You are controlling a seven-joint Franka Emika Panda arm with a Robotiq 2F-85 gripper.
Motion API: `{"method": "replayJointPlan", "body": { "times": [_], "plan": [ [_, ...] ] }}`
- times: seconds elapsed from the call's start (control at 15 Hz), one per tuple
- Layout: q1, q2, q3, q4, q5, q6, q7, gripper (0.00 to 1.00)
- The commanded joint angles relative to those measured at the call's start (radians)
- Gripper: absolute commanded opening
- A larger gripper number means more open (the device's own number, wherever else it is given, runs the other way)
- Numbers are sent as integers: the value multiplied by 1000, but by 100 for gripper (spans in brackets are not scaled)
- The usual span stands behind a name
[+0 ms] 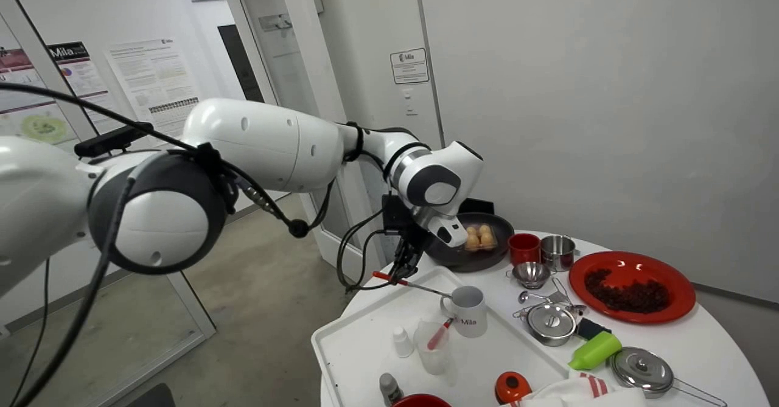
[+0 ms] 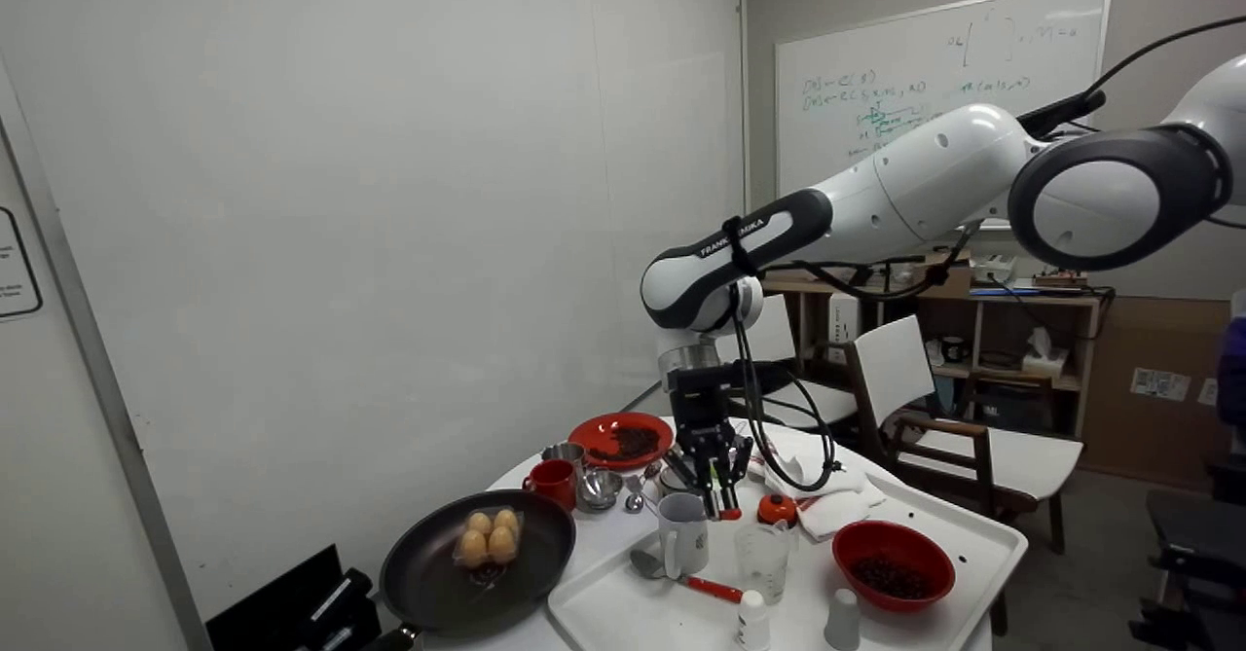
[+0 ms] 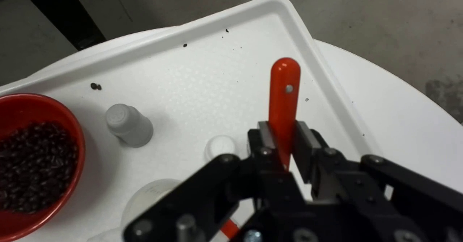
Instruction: Pick the knife and put it in the cup
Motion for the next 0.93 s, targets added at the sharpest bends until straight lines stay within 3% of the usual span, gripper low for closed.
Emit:
{"method": "replayJointPlan", "body": {
  "times": [0.0, 0.87],
  "plan": [
    [-26, 98, 22, 174, 31, -70, 56, 8],
    [-110, 213, 114, 348, 106, -164, 147, 8]
  ]
}}
